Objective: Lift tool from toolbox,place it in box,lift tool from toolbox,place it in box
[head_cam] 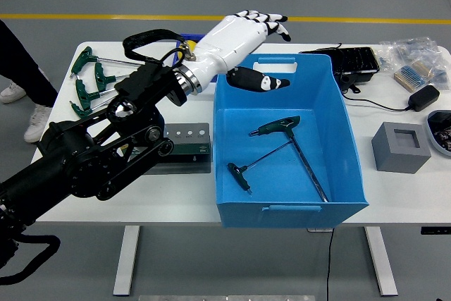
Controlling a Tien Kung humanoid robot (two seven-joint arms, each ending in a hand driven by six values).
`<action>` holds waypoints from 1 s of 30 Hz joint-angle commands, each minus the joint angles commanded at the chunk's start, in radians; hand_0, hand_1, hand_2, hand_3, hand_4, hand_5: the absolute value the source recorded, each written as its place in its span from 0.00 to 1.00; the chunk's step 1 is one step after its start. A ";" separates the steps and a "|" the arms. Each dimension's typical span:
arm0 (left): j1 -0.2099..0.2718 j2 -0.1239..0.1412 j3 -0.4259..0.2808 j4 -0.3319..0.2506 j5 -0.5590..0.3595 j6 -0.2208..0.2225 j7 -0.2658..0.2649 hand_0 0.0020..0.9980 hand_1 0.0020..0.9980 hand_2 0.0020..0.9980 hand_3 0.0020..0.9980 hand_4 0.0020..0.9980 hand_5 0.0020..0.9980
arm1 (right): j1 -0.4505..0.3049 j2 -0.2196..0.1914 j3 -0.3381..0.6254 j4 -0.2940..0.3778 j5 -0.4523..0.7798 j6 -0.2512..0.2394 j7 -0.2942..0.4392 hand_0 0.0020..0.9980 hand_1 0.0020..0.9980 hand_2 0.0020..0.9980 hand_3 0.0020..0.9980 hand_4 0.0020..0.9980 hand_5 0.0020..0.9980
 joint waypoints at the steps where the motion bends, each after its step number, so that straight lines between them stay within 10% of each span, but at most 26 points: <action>1: 0.021 0.003 -0.034 -0.008 -0.016 0.009 0.006 0.74 0.78 0.82 0.74 0.98 0.70 | 0.000 0.000 0.001 0.000 0.000 0.000 0.000 0.74 0.67 0.72 0.67 0.93 0.82; 8: 0.217 0.062 -0.311 -0.054 -0.282 0.099 0.024 0.72 0.73 0.78 0.72 0.95 0.80 | 0.005 0.003 0.000 0.000 0.011 -0.001 0.007 0.74 0.67 0.72 0.67 0.93 0.82; 14: 0.357 0.115 -0.405 -0.042 -0.536 0.140 -0.023 0.72 0.73 0.78 0.72 0.95 0.80 | 0.001 0.002 -0.018 0.000 0.029 -0.002 0.006 0.74 0.67 0.72 0.67 0.93 0.82; 15: 0.384 0.116 -0.422 -0.045 -0.575 0.143 -0.030 0.77 0.76 0.82 0.75 0.92 1.00 | 0.002 0.002 -0.021 0.000 0.033 -0.003 0.007 0.74 0.67 0.72 0.67 0.93 0.82; 25: 0.699 0.014 -0.612 -0.062 -0.927 0.108 -0.154 0.86 0.83 0.88 0.79 0.93 1.00 | 0.014 0.000 -0.057 0.000 0.071 -0.003 0.011 0.74 0.67 0.72 0.67 0.93 0.82; 30: 0.760 -0.006 -0.649 -0.047 -0.948 0.127 -0.256 0.88 0.85 0.90 0.79 0.94 1.00 | 0.015 -0.001 -0.066 0.000 0.075 -0.003 0.009 0.74 0.67 0.72 0.67 0.93 0.82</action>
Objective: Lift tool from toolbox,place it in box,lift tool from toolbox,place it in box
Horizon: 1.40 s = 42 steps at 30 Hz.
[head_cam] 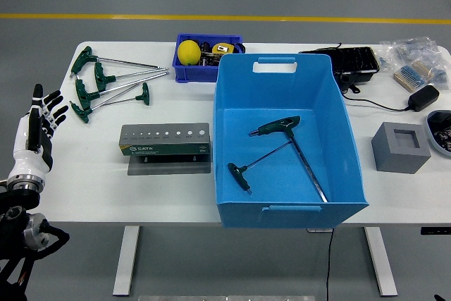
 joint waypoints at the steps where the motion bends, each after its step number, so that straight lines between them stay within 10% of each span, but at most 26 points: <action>1: 0.000 0.003 0.000 0.007 0.001 0.000 -0.015 0.88 0.85 0.90 0.79 0.94 1.00 | 0.001 0.000 -0.001 0.000 0.001 0.000 0.001 0.74 0.67 0.72 0.67 0.93 0.82; 27: -0.024 0.005 0.050 0.029 -0.002 -0.007 -0.076 0.83 0.81 0.88 0.78 0.95 1.00 | 0.006 0.002 0.031 0.000 -0.040 0.003 -0.004 0.74 0.67 0.72 0.67 0.93 0.82; 42: -0.026 0.022 0.135 0.010 -0.160 -0.127 -0.034 0.90 0.96 0.95 0.87 0.95 1.00 | 0.009 0.002 0.042 0.000 -0.044 0.002 -0.004 0.74 0.67 0.72 0.67 0.93 0.82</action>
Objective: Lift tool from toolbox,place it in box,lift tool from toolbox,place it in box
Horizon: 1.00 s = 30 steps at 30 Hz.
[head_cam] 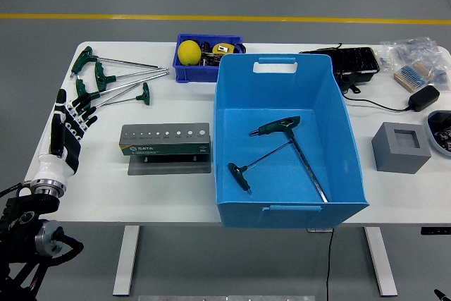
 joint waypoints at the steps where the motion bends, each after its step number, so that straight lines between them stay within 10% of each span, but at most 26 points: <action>1: -0.001 -0.001 -0.001 0.000 0.003 0.001 0.001 0.90 0.96 0.95 0.87 0.95 1.00 | -0.001 0.000 0.001 0.000 -0.001 0.000 -0.001 0.74 0.67 0.72 0.67 0.93 0.82; 30: -0.013 -0.018 -0.025 -0.015 -0.037 0.022 -0.010 1.00 1.00 0.99 0.89 0.99 1.00 | 0.013 -0.002 0.009 0.000 -0.018 0.002 -0.003 0.74 0.67 0.72 0.67 0.93 0.82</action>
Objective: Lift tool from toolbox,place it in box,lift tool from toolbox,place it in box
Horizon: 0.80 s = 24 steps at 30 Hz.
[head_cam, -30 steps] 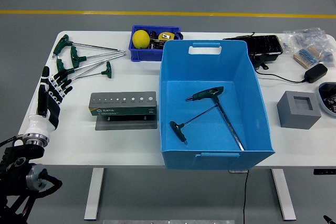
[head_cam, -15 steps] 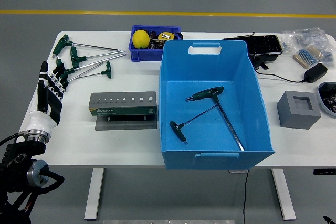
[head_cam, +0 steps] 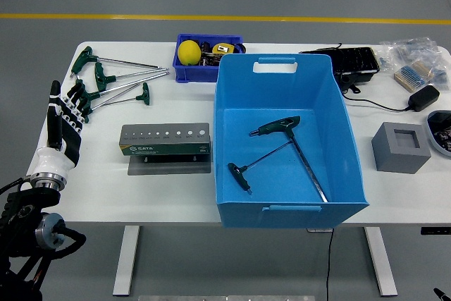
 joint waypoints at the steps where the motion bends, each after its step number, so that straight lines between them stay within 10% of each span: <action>1: 0.001 -0.001 -0.002 0.000 0.003 0.000 0.000 1.00 1.00 0.99 0.89 0.99 1.00 | 0.002 0.000 0.001 0.000 -0.002 0.000 0.000 0.74 0.67 0.72 0.67 0.93 0.82; 24: 0.003 -0.004 -0.023 -0.008 0.047 -0.003 0.005 1.00 1.00 0.98 0.89 0.99 1.00 | 0.009 -0.003 0.005 0.000 -0.023 0.004 -0.005 0.74 0.67 0.72 0.67 0.93 0.81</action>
